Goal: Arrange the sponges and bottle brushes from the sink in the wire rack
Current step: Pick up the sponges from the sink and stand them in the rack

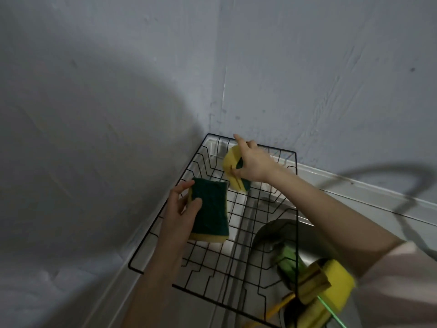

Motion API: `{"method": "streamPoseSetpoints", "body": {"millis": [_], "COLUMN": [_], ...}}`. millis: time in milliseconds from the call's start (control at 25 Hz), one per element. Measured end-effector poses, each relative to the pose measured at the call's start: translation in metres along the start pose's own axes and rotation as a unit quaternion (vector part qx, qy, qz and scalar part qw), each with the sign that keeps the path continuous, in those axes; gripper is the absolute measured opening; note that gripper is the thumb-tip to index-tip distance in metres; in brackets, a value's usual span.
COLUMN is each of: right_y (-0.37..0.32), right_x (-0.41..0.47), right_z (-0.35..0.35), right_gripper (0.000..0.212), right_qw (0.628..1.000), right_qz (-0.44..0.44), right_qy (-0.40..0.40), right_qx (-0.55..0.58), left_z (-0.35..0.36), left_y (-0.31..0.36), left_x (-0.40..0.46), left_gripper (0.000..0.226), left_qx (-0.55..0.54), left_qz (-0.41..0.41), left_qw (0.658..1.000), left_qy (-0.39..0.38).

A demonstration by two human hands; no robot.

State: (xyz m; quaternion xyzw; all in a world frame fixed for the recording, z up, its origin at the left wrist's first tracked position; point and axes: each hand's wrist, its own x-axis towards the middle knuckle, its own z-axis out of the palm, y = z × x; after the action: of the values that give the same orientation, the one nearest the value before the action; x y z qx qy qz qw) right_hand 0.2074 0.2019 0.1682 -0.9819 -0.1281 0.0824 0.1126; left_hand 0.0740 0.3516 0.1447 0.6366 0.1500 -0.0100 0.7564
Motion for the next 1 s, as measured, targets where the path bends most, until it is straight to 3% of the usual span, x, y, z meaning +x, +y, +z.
{"method": "streamPoseSetpoints", "body": {"millis": [120,360,600,1000], "right_y": [-0.005,-0.007,0.003,0.021], "right_x": [0.025,0.043,0.042,0.044], "right_z": [0.012,0.047,0.062,0.067], "right_gripper": [0.099,0.082,0.083,0.069], "right_qw": [0.999,0.999,0.998,0.998], "right_qz": [-0.008,-0.033,-0.043,-0.064], "right_qy": [-0.034,0.015,0.016,0.004], "right_qx": [-0.035,0.016,0.037,-0.019], "left_z": [0.000,0.000,0.002,0.003], "left_y": [-0.003,-0.011,-0.014,-0.016], "left_x": [0.005,0.012,0.013,0.016], "left_gripper": [0.034,0.035,0.035,0.035], "left_qx": [-0.011,-0.018,-0.018,-0.025], "left_qz": [-0.003,0.003,-0.003,-0.007], "left_qw": [1.000,1.000,1.000,1.000], "left_qy": [-0.006,-0.010,-0.007,-0.015]}}
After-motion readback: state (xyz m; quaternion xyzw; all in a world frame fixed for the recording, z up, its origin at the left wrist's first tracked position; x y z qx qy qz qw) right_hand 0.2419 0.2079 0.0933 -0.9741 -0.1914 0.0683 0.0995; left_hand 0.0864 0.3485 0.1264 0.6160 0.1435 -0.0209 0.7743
